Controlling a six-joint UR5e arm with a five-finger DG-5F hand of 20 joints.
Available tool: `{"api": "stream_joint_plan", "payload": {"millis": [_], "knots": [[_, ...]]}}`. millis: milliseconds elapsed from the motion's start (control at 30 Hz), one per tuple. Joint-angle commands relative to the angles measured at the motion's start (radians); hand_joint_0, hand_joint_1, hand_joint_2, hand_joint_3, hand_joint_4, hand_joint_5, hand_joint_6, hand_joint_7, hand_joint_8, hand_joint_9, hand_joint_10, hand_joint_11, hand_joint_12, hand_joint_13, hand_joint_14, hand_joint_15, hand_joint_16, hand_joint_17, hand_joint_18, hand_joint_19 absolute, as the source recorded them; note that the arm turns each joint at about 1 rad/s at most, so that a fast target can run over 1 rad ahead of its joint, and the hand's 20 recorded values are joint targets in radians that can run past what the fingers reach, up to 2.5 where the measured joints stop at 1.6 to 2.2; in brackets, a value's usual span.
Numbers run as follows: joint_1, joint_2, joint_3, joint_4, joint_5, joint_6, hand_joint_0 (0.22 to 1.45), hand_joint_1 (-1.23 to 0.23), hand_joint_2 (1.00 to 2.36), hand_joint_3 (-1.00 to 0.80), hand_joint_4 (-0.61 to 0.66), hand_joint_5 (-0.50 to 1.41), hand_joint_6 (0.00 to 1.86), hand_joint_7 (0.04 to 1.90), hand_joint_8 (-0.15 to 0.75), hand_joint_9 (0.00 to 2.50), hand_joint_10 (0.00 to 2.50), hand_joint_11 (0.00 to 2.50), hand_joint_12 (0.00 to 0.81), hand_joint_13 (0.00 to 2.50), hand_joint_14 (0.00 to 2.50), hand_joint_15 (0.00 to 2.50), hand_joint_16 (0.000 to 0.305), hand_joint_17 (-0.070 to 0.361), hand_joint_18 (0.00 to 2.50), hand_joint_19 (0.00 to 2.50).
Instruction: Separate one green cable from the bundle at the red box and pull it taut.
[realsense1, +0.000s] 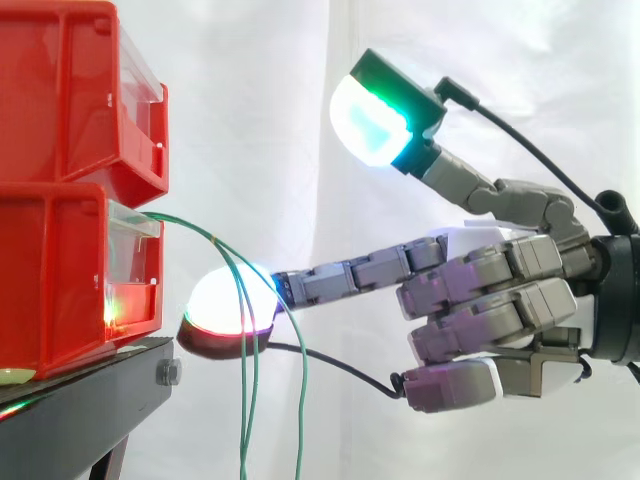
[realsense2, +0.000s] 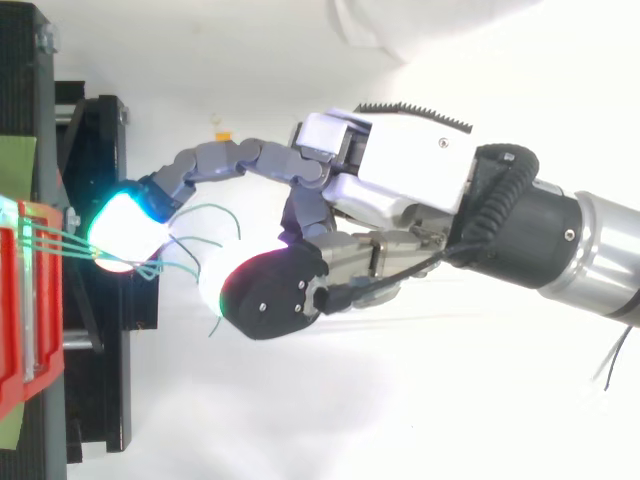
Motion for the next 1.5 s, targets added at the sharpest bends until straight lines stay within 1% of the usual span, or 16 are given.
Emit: {"api": "stream_joint_plan", "payload": {"millis": [0, 67, 233, 267, 300, 333, 567, 600, 667, 800, 1067, 1100, 1167, 1200, 1333, 1467], "knots": [[0.013, 0.0, 0.026, 0.001, 0.002, 0.003, 0.34, -0.42, 1.0, -0.5, 0.31, -0.15, 0.5, 0.64, 0.282, 2.45, 0.02, 1.65, 0.388, 2.45, 0.01, 1.52, 0.087, 0.196, 2.5, 0.86], [0.019, 0.001, 0.03, 0.0, 0.005, 0.003, 0.34, -0.42, 1.0, -0.5, 0.31, -0.15, 0.5, 0.63, 0.283, 2.46, 0.02, 1.64, 0.387, 2.45, 0.01, 1.53, 0.087, 0.196, 2.5, 0.86], [0.024, 0.0, 0.032, 0.001, 0.006, 0.003, 0.34, -0.42, 1.0, -0.5, 0.31, -0.15, 0.5, 0.64, 0.284, 2.45, 0.02, 1.65, 0.39, 2.45, 0.01, 1.51, 0.087, 0.196, 2.5, 0.86], [0.027, 0.0, 0.032, 0.001, 0.006, 0.012, 0.34, -0.42, 1.0, -0.5, 0.31, -0.15, 0.5, 0.64, 0.283, 2.45, 0.02, 1.65, 0.379, 2.45, 0.01, 1.52, 0.087, 0.196, 2.5, 0.86], [0.027, 0.0, 0.032, 0.001, 0.006, 0.015, 0.34, -0.42, 1.0, -0.5, 0.31, -0.15, 0.5, 0.64, 0.283, 2.45, 0.02, 1.65, 0.39, 2.45, 0.01, 1.52, 0.088, 0.198, 2.5, 0.87], [0.027, 0.001, 0.032, 0.001, 0.006, 0.018, 0.34, -0.42, 1.0, -0.5, 0.31, -0.15, 0.5, 0.64, 0.283, 2.45, 0.02, 1.65, 0.378, 2.45, 0.01, 1.52, 0.088, 0.198, 2.5, 0.85], [0.036, 0.0, 0.032, -0.002, 0.006, 0.049, 0.35, -0.42, 1.0, -0.5, 0.31, -0.15, 0.5, 0.64, 0.283, 2.45, 0.02, 1.64, 0.389, 2.45, 0.01, 1.52, 0.088, 0.197, 2.5, 0.86], [0.041, 0.0, 0.03, -0.002, 0.006, 0.052, 0.34, -0.42, 1.0, -0.5, 0.31, -0.15, 0.5, 0.63, 0.283, 2.45, 0.02, 1.63, 0.389, 2.45, 0.01, 1.52, 0.088, 0.197, 2.5, 0.87], [0.044, 0.0, 0.026, -0.002, 0.006, 0.051, 0.35, -0.42, 1.0, -0.5, 0.31, -0.15, 0.5, 0.63, 0.282, 2.45, 0.02, 1.65, 0.386, 2.45, 0.01, 1.51, 0.087, 0.195, 2.5, 0.87], [0.047, 0.0, 0.013, 0.006, 0.005, 0.046, 0.35, -0.42, 1.0, -0.5, 0.31, -0.15, 0.5, 0.64, 0.28, 2.45, 0.02, 1.65, 0.388, 2.45, 0.01, 1.52, 0.088, 0.198, 2.5, 0.88], [0.045, 0.0, 0.001, 0.036, 0.0, 0.048, 0.35, -0.42, 1.0, -0.5, 0.31, -0.15, 0.5, 0.64, 0.279, 2.44, 0.02, 1.64, 0.382, 2.44, 0.01, 1.53, 0.088, 0.197, 2.5, 0.87], [0.045, 0.0, -0.002, 0.041, -0.001, 0.046, 0.35, -0.41, 1.0, -0.5, 0.31, -0.15, 0.5, 0.64, 0.27, 2.44, 0.02, 1.63, 0.378, 2.44, 0.01, 1.52, 0.088, 0.198, 2.5, 0.87], [0.045, 0.0, -0.014, 0.052, -0.003, 0.045, 0.35, -0.42, 1.0, -0.5, 0.31, -0.15, 0.5, 0.64, 0.279, 2.44, 0.02, 1.64, 0.388, 2.44, 0.01, 1.52, 0.088, 0.198, 2.5, 0.87], [0.045, 0.0, -0.017, 0.055, -0.004, 0.043, 0.35, -0.41, 1.0, -0.5, 0.31, -0.15, 0.5, 0.64, 0.286, 2.44, 0.02, 1.64, 0.378, 2.44, 0.01, 1.52, 0.088, 0.199, 2.5, 0.85], [0.035, 0.0, -0.022, 0.061, -0.007, 0.02, 0.35, -0.42, 1.0, -0.5, 0.3, -0.15, 0.5, 0.63, 0.275, 2.44, 0.02, 1.64, 0.385, 2.43, 0.01, 1.52, 0.089, 0.199, 2.5, 0.85], [0.025, 0.0, -0.023, 0.067, -0.021, -0.008, 0.35, -0.41, 1.0, -0.5, 0.3, -0.15, 0.5, 0.63, 0.285, 2.43, 0.02, 1.63, 0.383, 2.43, 0.01, 1.51, 0.089, 0.199, 2.5, 0.85]]}}
